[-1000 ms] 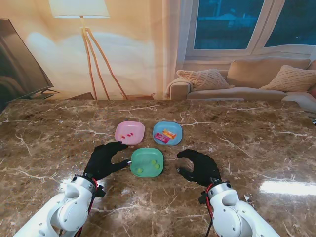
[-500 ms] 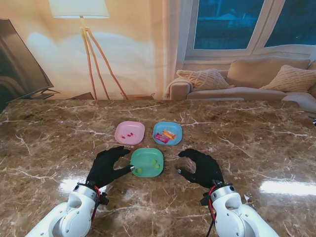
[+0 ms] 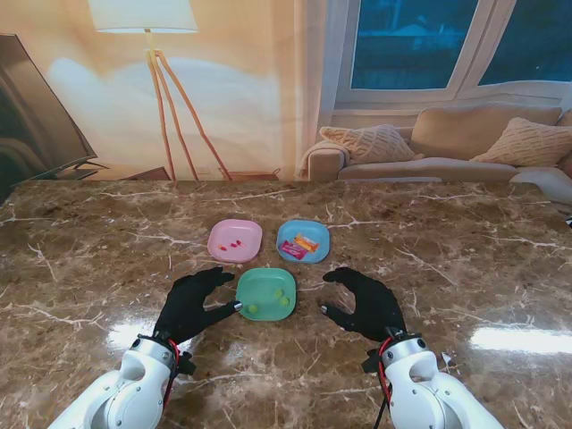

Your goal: Portion candies into small dishes

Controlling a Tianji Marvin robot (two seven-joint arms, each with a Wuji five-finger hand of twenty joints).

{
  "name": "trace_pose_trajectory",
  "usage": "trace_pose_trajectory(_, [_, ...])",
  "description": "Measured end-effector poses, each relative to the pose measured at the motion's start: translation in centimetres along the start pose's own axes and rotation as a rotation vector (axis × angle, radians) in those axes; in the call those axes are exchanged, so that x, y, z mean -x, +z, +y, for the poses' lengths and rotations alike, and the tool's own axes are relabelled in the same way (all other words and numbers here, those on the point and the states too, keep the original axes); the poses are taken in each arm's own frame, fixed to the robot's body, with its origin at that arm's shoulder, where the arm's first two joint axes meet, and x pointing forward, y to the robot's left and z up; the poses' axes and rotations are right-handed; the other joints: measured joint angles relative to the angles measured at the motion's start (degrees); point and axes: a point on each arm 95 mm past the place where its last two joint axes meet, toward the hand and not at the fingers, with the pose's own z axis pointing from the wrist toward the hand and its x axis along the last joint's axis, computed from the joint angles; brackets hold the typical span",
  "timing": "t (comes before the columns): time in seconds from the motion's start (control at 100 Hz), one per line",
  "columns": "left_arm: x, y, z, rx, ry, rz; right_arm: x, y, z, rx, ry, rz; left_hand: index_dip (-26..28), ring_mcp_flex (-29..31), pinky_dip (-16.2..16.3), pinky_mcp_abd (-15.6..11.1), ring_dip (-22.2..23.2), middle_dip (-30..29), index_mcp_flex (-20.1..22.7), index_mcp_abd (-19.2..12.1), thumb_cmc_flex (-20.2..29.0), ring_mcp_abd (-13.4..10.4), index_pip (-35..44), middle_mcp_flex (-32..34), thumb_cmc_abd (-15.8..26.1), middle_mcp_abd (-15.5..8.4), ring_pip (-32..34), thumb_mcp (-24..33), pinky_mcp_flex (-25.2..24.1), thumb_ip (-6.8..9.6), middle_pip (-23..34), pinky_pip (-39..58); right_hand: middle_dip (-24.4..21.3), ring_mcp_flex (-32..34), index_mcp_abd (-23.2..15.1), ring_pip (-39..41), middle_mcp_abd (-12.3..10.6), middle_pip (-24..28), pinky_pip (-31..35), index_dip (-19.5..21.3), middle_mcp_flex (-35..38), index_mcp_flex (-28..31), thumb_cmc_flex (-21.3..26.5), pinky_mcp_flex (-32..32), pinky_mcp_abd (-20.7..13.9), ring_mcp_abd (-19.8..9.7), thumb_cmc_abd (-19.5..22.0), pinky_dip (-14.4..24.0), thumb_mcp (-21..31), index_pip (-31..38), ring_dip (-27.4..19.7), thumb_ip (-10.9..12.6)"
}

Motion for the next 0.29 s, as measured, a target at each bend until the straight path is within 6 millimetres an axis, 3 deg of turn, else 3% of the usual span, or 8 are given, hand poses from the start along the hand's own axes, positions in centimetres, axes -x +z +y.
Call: trace_pose_trajectory(0.29, [-0.02, -0.06, -0.08, -0.005, 0.009, 0.003, -0.17, -0.12, 0.01, 0.011, 0.001, 0.007, 0.0, 0.0, -0.01, 0.0, 0.0, 0.0, 0.0, 0.01, 0.0, 0.0, 0.0, 0.0, 0.02, 0.0, 0.0, -0.01, 0.0, 0.56, 0.0, 0.0, -0.04, -0.01, 0.0, 0.0, 0.0, 0.0, 0.0, 0.0, -0.01, 0.0, 0.0, 0.0, 0.0, 0.0, 0.01, -0.01, 0.0, 0.0, -0.01, 0.0])
